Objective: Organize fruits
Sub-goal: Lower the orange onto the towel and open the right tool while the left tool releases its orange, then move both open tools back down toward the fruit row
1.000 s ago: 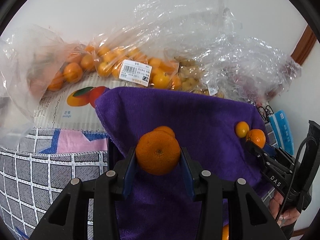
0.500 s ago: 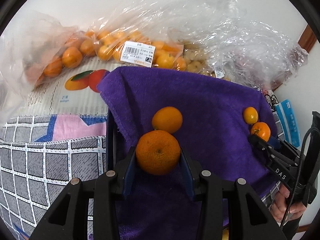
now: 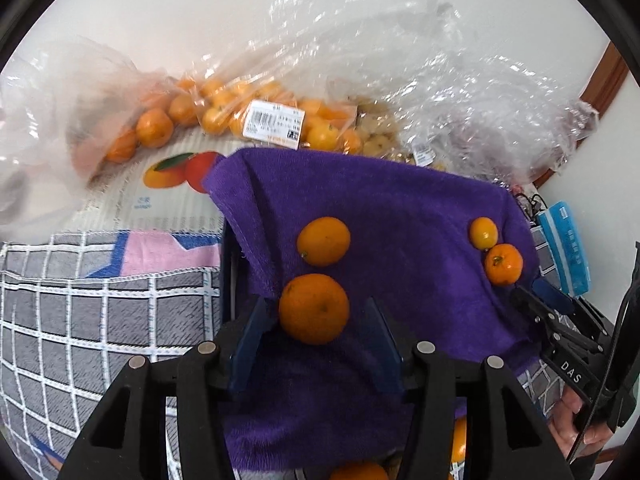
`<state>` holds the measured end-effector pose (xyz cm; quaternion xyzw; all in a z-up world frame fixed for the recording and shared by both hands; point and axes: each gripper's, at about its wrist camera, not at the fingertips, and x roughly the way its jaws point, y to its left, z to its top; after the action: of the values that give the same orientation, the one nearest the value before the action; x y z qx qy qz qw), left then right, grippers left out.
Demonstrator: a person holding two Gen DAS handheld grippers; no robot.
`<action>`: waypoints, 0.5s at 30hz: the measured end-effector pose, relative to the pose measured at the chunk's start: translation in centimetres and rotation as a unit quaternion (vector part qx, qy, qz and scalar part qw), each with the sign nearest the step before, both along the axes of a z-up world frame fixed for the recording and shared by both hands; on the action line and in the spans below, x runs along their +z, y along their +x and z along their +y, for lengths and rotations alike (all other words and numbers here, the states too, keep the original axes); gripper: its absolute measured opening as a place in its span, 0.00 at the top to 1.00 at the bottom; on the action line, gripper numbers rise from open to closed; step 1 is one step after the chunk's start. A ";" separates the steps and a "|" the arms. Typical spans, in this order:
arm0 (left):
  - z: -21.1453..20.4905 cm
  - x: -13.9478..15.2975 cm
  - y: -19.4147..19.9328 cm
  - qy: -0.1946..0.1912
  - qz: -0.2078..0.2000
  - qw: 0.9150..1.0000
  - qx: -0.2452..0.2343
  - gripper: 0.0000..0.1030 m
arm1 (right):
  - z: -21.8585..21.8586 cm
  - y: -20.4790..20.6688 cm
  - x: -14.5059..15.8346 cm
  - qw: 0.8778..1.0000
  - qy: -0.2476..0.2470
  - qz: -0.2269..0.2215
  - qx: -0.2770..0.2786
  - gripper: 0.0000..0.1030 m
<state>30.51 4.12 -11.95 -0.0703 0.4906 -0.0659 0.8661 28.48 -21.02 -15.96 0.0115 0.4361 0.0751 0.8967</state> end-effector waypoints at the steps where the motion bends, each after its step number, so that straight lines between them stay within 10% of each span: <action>1: 0.1 0.4 -0.3 -0.003 -0.003 1.000 0.000 0.51 | 0.0 -0.5 0.3 1.000 0.002 -0.001 0.000 0.48; 15: 3.8 3.2 -7.2 -0.010 -0.029 0.999 0.018 0.51 | 3.0 -7.1 1.2 0.999 0.036 0.011 0.032 0.49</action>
<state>23.30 7.94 -8.77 -0.0858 0.4636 -0.0567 0.8801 21.40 -18.00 -14.79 0.0307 0.4435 0.1188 0.8878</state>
